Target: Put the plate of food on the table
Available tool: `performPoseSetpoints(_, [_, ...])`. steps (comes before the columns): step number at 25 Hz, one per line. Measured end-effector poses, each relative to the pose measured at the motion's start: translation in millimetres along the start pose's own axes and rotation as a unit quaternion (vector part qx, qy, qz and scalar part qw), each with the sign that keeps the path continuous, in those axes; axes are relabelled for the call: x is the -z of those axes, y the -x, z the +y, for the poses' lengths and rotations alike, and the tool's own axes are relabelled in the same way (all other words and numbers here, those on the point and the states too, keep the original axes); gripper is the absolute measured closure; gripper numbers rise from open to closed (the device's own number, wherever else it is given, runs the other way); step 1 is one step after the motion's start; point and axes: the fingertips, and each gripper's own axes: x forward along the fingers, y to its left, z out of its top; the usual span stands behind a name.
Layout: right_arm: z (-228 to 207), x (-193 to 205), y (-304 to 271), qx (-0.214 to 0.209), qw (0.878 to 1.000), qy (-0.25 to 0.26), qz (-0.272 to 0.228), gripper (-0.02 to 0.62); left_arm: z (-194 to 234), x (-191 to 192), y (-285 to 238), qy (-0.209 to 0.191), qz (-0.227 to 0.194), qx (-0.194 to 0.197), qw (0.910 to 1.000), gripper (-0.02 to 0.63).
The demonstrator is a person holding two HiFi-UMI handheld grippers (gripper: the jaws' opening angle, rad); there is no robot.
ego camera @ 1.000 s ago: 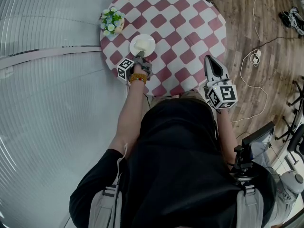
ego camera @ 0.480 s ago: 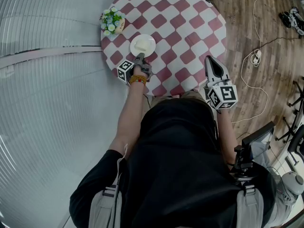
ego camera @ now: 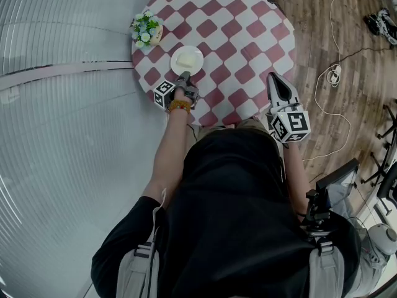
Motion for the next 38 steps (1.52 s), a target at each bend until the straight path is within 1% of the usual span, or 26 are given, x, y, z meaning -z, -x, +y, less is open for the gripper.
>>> performPoseSetpoints(3, [-1.4,0.8,1.3,0.002,1.000,-0.001,0.001,0.584,9.3,1.1,-0.4,0.001,0.006,-0.007,1.0000,0.566])
performPoseSetpoints(8, [-1.7,1.3,2.0,0.002,1.000,-0.001,0.001,0.584,29.8,3.0,5.8,-0.004,0.012,-0.035,0.9993,0.566])
performPoseSetpoints(11, [-0.2,0.4,0.6,0.000,1.000,-0.001,0.001,0.584,33.1,8.0,12.4,-0.010,0.019,-0.035,0.9991,0.566])
performPoseSetpoints(13, [1.8,0.0,-0.4,-0.003,1.000,-0.001,0.001,0.584,34.0,13.2,18.2,-0.026,0.031,-0.031,0.9987,0.566])
performPoseSetpoints(15, [3.7,-0.6,-1.8,-0.006,1.000,0.001,0.001,0.584,35.5,20.3,26.4,-0.055,0.049,-0.030,0.9968,0.566])
performPoseSetpoints(17, [4.9,-0.8,-3.5,-0.009,1.000,0.001,0.001,0.584,38.2,28.4,37.0,-0.096,0.069,-0.034,0.9924,0.566])
performPoseSetpoints(19, [6.6,-0.5,-5.0,-0.013,1.000,0.003,0.002,0.584,42.0,35.6,48.9,-0.146,0.088,-0.040,0.9845,0.566])
performPoseSetpoints(21, [8.8,-0.6,-6.6,-0.018,1.000,0.005,0.003,0.584,44.0,40.8,60.2,-0.194,0.102,-0.038,0.9750,0.566])
performPoseSetpoints(23, [11.7,-1.0,-9.2,-0.024,1.000,0.008,0.003,0.584,40.5,43.5,70.7,-0.226,0.106,-0.024,0.9680,0.566])
performPoseSetpoints(25, [16.4,-2.2,-13.4,-0.034,0.999,0.012,0.005,0.584,29.9,42.0,80.5,-0.254,0.098,-0.001,0.9621,0.566])
performPoseSetpoints(26, [19.2,-3.1,-15.6,-0.039,0.999,0.015,0.005,0.584,21.5,40.7,85.1,-0.272,0.092,0.013,0.9579,0.566])
performPoseSetpoints(27, [22.2,-4.4,-17.3,-0.044,0.999,0.018,0.006,0.584,11.1,40.0,89.4,-0.294,0.085,0.029,0.9515,0.566])
performPoseSetpoints(28, [25.5,-6.0,-18.6,-0.049,0.999,0.023,0.005,0.584,-1.5,40.2,93.9,-0.324,0.078,0.046,0.9418,0.566])
performPoseSetpoints(29, [29.3,-7.8,-20.1,-0.055,0.998,0.028,0.004,0.584,-15.5,40.9,98.9,-0.360,0.072,0.062,0.9281,0.566])
performPoseSetpoints(30, [33.8,-9.8,-21.9,-0.062,0.998,0.035,0.003,0.584,-30.0,41.9,104.6,-0.401,0.064,0.075,0.9109,0.566])
performPoseSetpoints(31, [38.9,-12.0,-24.1,-0.069,0.997,0.042,0.002,0.584,-44.8,43.3,110.8,-0.443,0.056,0.085,0.8908,0.566])
performPoseSetpoints(33, [48.8,-17.3,-28.9,-0.085,0.995,0.054,-0.002,0.584,-76.0,48.6,123.1,-0.524,0.036,0.102,0.8449,0.568])
performPoseSetpoints(35, [57.8,-22.6,-33.7,-0.100,0.993,0.059,-0.007,0.584,-104.6,56.0,134.7,-0.597,0.013,0.106,0.7954,0.568])
performPoseSetpoints(37, [67.6,-27.5,-38.1,-0.115,0.991,0.064,-0.013,0.584,-128.6,65.2,146.2,-0.658,-0.013,0.110,0.7449,0.568])
performPoseSetpoints(38, [73.4,-30.4,-40.0,-0.123,0.990,0.068,-0.017,0.584,-139.8,71.0,152.3,-0.681,-0.025,0.117,0.7222,0.569])
